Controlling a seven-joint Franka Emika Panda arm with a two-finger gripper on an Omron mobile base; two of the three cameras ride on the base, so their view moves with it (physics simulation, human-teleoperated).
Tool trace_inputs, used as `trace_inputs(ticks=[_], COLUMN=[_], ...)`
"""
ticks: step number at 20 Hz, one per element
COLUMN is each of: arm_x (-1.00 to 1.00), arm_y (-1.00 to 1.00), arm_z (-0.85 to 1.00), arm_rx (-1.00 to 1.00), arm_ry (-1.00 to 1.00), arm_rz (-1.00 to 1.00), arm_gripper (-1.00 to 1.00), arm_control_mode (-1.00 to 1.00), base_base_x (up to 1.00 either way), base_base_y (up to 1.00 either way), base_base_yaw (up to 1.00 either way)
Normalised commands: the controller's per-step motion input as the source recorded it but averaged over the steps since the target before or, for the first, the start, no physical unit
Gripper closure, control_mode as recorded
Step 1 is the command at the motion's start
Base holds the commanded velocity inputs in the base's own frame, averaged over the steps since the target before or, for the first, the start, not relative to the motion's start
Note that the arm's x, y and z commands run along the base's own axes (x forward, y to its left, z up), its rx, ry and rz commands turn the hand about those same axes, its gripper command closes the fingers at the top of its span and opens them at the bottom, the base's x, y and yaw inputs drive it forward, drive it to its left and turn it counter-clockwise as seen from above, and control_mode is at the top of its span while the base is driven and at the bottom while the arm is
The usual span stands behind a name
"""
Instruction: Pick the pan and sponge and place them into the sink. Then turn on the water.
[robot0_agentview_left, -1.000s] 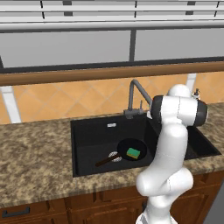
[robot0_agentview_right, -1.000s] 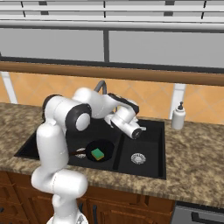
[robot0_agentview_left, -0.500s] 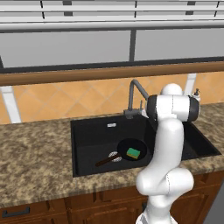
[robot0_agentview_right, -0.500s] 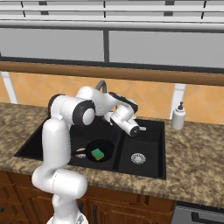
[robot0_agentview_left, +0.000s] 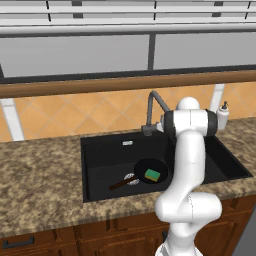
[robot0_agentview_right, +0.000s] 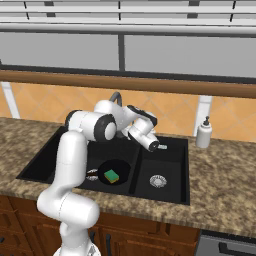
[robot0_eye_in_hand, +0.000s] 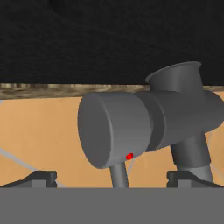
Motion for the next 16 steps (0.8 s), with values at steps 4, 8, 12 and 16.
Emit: trace_inputs(ticks=[4,8,12,16], arm_x=[0.54,0.48,0.42,0.33], arm_y=[0.00,0.00,0.00,0.00], arm_z=[-0.27,-0.22,-0.18,-0.28], arm_rx=[0.00,0.00,0.00,0.00], arm_ry=[-0.01,-0.02,-0.04,-0.03], arm_rz=[0.00,0.00,0.00,0.00], arm_gripper=[-1.00,-1.00,-1.00,-1.00], arm_control_mode=[-1.00,-1.00,-1.00,-1.00], base_base_x=[0.00,0.00,0.00,0.00], base_base_y=[0.00,0.00,0.00,0.00], base_base_yaw=[0.00,0.00,0.00,0.00])
